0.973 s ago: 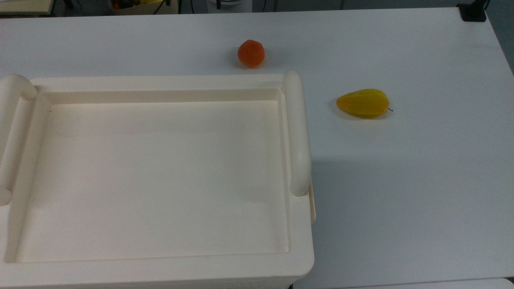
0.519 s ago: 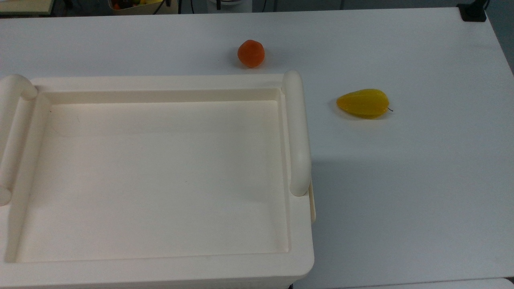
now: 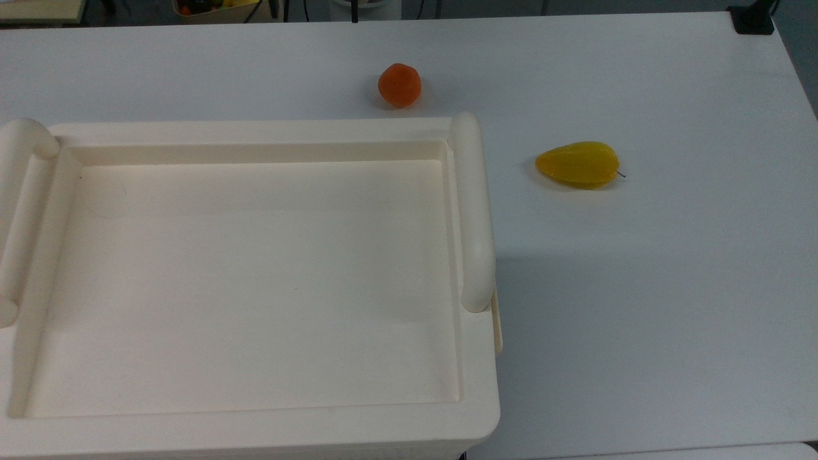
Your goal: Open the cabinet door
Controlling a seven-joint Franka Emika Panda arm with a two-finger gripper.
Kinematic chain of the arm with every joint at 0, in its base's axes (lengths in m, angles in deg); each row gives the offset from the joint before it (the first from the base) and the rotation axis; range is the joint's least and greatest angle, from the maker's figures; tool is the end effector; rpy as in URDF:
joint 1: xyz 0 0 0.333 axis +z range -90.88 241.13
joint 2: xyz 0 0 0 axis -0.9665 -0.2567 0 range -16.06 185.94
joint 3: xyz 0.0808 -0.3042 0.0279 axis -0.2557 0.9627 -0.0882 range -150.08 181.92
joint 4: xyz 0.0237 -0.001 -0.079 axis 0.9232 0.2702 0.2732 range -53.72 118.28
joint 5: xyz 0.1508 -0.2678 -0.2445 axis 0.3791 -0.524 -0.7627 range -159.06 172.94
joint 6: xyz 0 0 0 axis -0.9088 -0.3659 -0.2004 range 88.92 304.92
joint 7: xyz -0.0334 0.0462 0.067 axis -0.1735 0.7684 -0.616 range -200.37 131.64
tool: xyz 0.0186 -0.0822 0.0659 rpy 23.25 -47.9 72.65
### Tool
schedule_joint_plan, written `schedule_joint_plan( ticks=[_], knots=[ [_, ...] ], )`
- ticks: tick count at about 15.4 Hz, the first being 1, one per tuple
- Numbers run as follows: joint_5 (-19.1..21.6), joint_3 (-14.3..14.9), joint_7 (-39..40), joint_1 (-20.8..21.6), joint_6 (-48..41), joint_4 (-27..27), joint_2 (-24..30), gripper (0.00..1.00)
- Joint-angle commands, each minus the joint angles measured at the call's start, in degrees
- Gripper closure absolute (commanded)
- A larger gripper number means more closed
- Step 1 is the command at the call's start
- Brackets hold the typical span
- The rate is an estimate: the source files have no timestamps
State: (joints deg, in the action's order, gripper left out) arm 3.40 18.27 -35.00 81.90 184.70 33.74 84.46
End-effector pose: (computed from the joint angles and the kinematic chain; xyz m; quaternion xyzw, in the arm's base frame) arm 0.5636 0.0377 0.6155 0.9986 0.0349 0.0262 0.0299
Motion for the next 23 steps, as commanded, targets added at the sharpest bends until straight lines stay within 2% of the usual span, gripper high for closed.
schedule_joint_plan(
  ticks=[1, 9, 14, 17, 23],
  knots=[
    [2.03, 0.03, -0.42, 1.05, 2.69, -4.35, -3.3, 0.0],
    [3.01, 0.03, -1.13, 3.07, 17.18, -5.76, -5.06, 0.0],
    [2.75, 0.02, -0.95, 3.77, 24.65, -10.59, -10.77, 0.0],
    [2.57, 0.03, -1.04, 4.91, 32.29, -10.6, -12.79, 0.05],
    [1.87, 0.11, -4.9, 6.06, 39.43, -10.69, -15.08, 0.3]
  ],
)
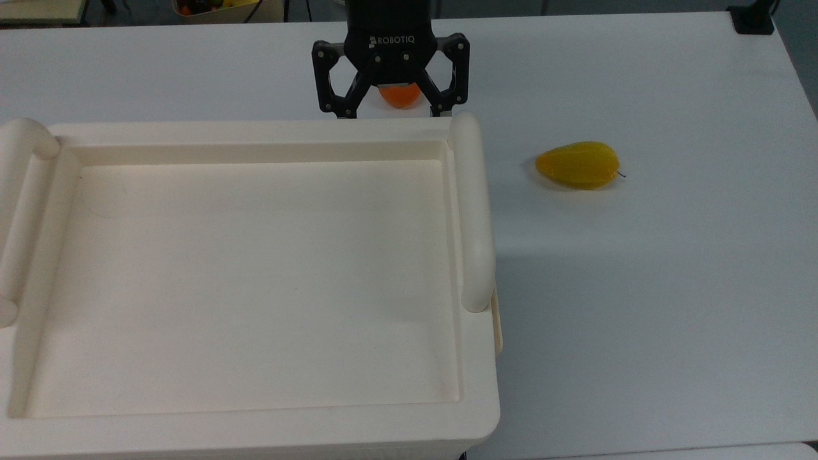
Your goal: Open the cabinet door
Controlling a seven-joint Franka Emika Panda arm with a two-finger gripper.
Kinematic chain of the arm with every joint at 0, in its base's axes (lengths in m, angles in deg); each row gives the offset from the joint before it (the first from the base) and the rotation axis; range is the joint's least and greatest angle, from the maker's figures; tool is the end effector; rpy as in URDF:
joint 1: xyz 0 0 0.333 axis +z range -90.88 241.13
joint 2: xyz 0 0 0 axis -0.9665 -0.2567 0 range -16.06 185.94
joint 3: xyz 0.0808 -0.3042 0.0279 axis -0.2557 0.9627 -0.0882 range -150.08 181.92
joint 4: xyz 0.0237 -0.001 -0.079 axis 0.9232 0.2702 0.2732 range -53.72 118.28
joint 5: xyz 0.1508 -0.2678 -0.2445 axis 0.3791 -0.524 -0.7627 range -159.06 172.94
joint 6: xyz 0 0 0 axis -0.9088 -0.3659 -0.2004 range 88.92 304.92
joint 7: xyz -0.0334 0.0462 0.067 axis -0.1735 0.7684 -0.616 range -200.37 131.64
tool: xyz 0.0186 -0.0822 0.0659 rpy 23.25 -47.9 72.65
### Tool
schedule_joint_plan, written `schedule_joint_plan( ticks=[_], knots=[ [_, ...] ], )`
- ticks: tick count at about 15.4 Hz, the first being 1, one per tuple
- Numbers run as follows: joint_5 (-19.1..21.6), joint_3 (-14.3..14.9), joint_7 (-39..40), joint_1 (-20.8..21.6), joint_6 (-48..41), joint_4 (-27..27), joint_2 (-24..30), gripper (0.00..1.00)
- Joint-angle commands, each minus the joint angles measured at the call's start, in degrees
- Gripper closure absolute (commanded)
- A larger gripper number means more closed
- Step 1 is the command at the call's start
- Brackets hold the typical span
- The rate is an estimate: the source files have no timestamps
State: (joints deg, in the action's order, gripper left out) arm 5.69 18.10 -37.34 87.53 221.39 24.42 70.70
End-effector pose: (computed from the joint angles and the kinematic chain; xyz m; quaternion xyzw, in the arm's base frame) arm 0.6705 0.1241 0.6216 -0.9510 -0.0667 -0.3012 0.0205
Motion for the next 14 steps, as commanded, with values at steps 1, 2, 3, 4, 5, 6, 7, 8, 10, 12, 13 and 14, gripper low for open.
schedule_joint_plan(
  ticks=[1, 2, 3, 4, 5, 6, 7, 8, 10, 12, 13, 14],
  knots=[
    [-0.51, 0.28, -2.57, 0.43, 3.44, -1.37, -1.58, 0.32],
    [-0.6, 0.28, -2.57, 0.43, 4.14, -1.37, -1.76, 0.32],
    [-1.03, 0.28, -2.57, 0.43, 4.58, -1.37, -1.84, 0.32],
    [-2.08, 0.28, -2.57, 0.43, 5.2, -1.37, -1.93, 0.35],
    [-2.87, 0.28, -2.57, 0.43, 5.72, -1.37, -1.93, 0.4],
    [-3.14, 0.28, -2.57, 0.43, 5.99, -1.37, -1.93, 0.44],
    [-3.23, 0.28, -2.57, 0.43, 6.17, -1.37, -1.93, 0.51],
    [-3.23, 0.28, -2.57, 0.43, 6.26, -1.28, -1.85, 0.56],
    [-3.23, 0.28, -2.57, 0.43, 6.17, -1.19, -1.67, 0.68],
    [-3.15, 0.28, -2.57, 0.43, 5.91, -0.93, -1.23, 0.76],
    [-3.15, 0.28, -2.57, 0.43, 5.64, -0.84, -1.14, 0.77],
    [-3.15, 0.28, -2.57, 0.43, 5.38, -0.75, -1.05, 0.81]
  ],
)
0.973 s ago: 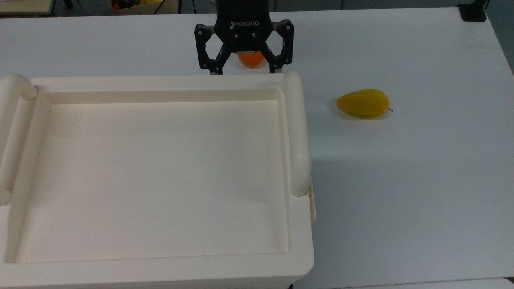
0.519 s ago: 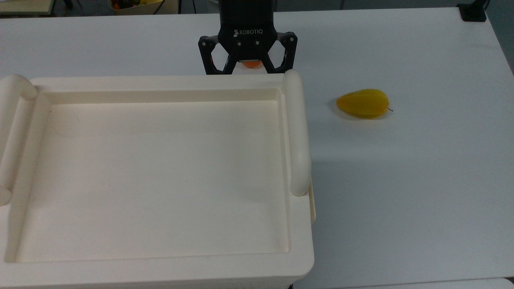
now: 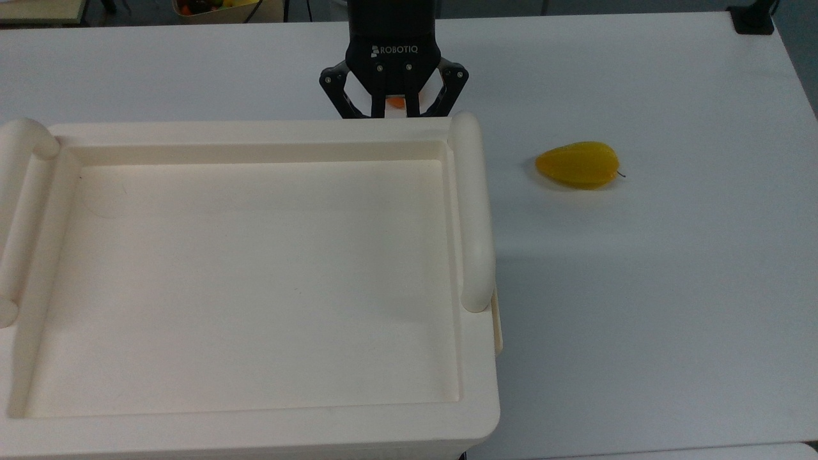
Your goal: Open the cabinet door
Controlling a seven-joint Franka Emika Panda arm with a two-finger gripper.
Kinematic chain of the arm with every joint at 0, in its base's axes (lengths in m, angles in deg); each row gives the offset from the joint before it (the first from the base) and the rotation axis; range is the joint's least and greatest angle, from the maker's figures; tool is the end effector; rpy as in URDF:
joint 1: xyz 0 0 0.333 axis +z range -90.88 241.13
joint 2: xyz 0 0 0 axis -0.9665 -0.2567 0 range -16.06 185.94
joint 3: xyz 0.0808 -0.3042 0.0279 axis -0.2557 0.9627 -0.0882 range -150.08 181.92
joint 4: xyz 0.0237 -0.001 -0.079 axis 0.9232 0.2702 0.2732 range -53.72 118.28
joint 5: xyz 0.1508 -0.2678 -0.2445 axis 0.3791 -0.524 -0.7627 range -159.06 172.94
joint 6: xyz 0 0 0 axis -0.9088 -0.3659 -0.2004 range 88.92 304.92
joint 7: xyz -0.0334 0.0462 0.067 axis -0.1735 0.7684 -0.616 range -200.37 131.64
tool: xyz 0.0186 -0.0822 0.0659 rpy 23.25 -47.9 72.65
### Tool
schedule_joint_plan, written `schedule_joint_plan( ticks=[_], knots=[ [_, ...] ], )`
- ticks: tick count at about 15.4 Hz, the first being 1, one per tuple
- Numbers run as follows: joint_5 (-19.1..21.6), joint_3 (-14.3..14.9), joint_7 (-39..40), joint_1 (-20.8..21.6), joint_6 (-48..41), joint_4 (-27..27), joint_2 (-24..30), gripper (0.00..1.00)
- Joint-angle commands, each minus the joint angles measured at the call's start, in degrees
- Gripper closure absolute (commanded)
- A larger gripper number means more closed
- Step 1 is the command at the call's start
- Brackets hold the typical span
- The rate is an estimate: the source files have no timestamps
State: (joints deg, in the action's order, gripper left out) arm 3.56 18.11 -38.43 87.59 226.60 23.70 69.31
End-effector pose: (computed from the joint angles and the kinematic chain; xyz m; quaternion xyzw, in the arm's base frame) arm 0.6800 0.1268 0.6238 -0.9379 -0.0667 -0.3401 0.0116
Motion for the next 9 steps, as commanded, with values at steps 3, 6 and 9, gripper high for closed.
schedule_joint_plan(
  ticks=[3, 6, 9],
  knots=[
    [-0.93, 0.28, -1.48, 0.37, -0.01, 0.66, 0.87, 0.89],
    [-0.93, 0.28, -1.65, 0.37, -2.89, 0.76, 1.22, 0.89],
    [-0.93, 0.19, -1.65, 0.37, -7.11, 0.85, 2.27, 0.89]
  ],
)
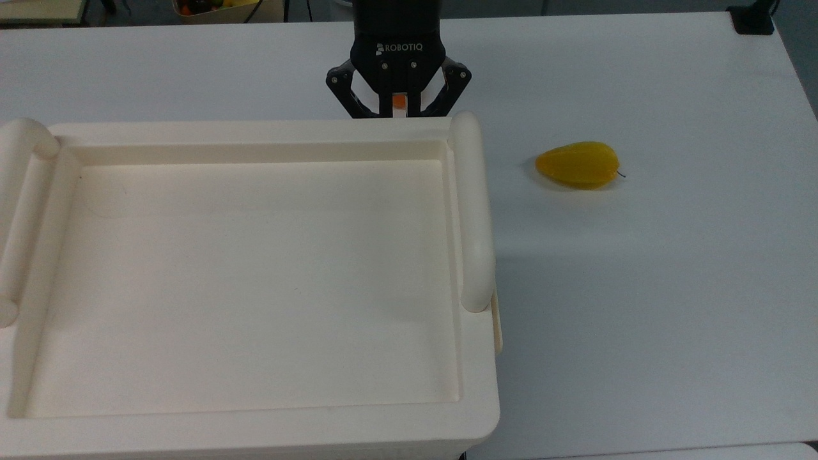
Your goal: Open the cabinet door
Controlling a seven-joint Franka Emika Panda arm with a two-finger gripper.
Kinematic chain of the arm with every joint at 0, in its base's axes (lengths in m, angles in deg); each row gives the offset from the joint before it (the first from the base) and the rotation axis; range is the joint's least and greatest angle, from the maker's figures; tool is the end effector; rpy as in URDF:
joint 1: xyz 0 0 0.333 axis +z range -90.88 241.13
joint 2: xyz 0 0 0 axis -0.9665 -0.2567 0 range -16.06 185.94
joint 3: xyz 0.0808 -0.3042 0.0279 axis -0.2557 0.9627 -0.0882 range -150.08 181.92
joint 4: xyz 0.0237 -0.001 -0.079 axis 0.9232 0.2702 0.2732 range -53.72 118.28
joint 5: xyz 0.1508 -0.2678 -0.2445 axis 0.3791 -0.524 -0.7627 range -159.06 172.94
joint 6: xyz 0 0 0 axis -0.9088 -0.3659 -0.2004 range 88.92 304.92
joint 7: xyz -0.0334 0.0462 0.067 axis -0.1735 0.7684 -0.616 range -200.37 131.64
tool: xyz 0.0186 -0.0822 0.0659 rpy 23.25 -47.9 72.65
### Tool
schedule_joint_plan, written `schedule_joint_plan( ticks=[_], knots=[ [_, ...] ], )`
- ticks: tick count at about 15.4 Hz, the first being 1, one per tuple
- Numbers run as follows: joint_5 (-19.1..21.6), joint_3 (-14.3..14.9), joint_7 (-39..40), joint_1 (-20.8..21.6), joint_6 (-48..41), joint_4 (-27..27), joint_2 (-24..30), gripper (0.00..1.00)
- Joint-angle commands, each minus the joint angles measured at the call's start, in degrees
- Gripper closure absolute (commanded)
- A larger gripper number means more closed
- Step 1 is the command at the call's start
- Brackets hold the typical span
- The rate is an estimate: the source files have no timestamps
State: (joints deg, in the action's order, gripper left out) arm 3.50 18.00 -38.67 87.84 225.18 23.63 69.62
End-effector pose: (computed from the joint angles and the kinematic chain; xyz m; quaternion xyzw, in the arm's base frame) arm 0.6770 0.1302 0.6248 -0.9409 -0.0674 -0.3316 0.0119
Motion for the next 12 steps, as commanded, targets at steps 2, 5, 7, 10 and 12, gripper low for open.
schedule_joint_plan(
  ticks=[2, 5, 7, 10, 12],
  knots=[
    [-0.7, 0.29, -1.41, 0.12, -9.3, 0.92, 3.01, 0.89],
    [-0.34, 0.29, -1.49, 0.21, -11.59, 0.92, 3.71, 0.89],
    [-0.26, 0.29, -1.49, 0.21, -13.08, 0.92, 4.24, 0.83],
    [0.1, 0.29, -1.06, -0.14, -19.22, 0.57, 5.12, 0.52],
    [0.18, 0.29, -0.97, -0.23, -23.97, 0.39, 6.26, 0.29]
  ],
)
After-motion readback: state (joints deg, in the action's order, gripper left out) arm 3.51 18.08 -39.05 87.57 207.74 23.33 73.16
